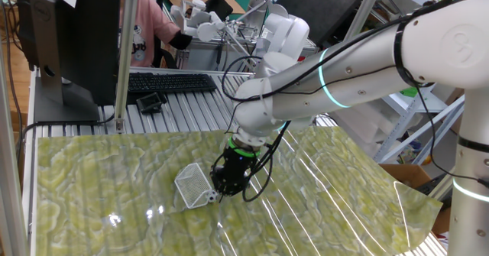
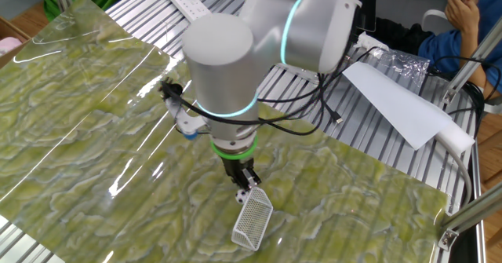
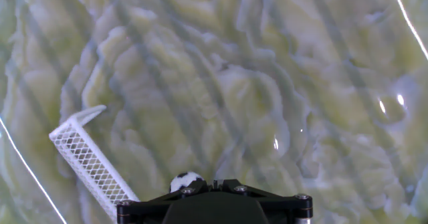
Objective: Push the soccer ball into the goal
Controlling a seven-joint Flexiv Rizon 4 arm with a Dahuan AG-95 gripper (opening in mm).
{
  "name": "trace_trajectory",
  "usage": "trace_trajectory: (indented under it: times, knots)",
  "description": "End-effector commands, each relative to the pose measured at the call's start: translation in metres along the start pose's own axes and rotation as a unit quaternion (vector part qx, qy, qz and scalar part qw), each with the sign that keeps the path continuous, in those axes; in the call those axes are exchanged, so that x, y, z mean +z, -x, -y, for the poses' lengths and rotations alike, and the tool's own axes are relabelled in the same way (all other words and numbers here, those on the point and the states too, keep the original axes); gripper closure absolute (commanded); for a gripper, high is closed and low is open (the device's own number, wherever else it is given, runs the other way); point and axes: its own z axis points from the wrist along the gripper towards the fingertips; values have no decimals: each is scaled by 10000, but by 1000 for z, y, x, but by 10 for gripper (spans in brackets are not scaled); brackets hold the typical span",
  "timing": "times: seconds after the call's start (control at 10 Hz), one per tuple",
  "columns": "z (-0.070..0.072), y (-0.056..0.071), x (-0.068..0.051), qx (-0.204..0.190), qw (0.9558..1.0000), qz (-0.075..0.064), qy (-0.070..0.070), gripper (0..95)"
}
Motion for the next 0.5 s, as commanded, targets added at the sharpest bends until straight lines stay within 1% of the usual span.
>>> trace_trajectory:
  times: [0.1, 0.4, 0.5]
  knots:
    - [-5, -2, 1, 29, 10000, 34, 22, 950]
    - [-9, -2, -2, 37, 10000, 19, 59, 950]
    - [-13, 0, -4, 58, 9999, -13, 115, 950]
